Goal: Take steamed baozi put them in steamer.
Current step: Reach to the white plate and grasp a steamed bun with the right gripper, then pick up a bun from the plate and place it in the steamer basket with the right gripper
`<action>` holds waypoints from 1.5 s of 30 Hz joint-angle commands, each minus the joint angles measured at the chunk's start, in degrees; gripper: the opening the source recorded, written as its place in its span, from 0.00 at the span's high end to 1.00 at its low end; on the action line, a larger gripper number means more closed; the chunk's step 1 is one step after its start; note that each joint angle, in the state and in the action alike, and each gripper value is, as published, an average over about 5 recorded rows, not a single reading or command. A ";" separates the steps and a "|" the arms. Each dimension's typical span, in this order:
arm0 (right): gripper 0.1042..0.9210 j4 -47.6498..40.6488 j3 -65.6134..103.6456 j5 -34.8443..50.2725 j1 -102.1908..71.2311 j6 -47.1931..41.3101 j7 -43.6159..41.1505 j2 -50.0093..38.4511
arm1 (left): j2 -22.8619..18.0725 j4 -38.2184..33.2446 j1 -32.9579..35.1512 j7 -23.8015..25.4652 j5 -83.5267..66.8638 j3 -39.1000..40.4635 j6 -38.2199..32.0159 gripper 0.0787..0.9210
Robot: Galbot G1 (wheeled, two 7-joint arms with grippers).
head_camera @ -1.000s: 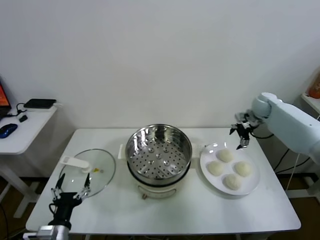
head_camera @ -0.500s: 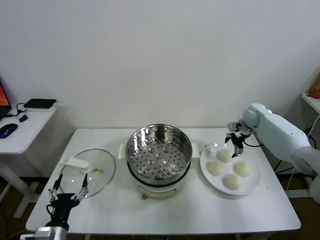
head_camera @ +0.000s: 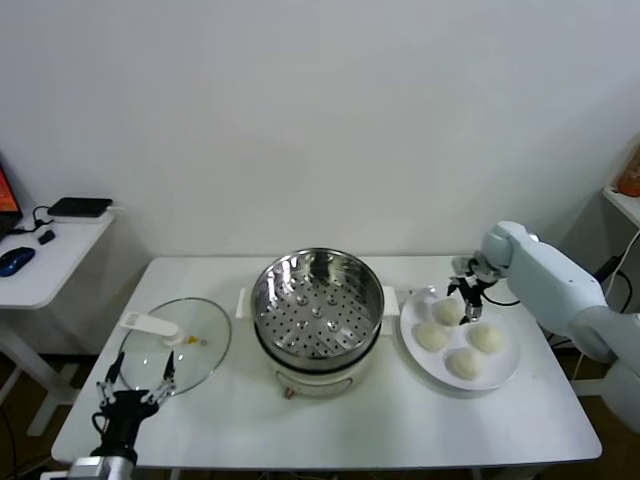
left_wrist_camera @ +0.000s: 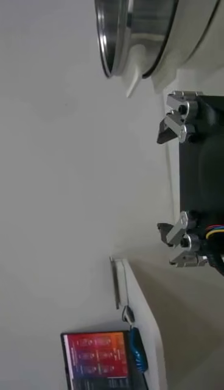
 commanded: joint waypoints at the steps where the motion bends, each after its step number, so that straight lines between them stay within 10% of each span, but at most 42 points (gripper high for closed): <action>1: 0.12 -0.65 1.54 -0.85 -0.72 0.11 0.47 0.30 | 0.00 0.05 -0.03 -0.01 -0.01 0.09 -0.02 0.12; 45: 0.28 5.53 -2.45 -0.04 6.73 4.15 0.24 -1.35 | -0.30 0.51 0.12 -0.45 0.14 -0.01 -0.14 0.12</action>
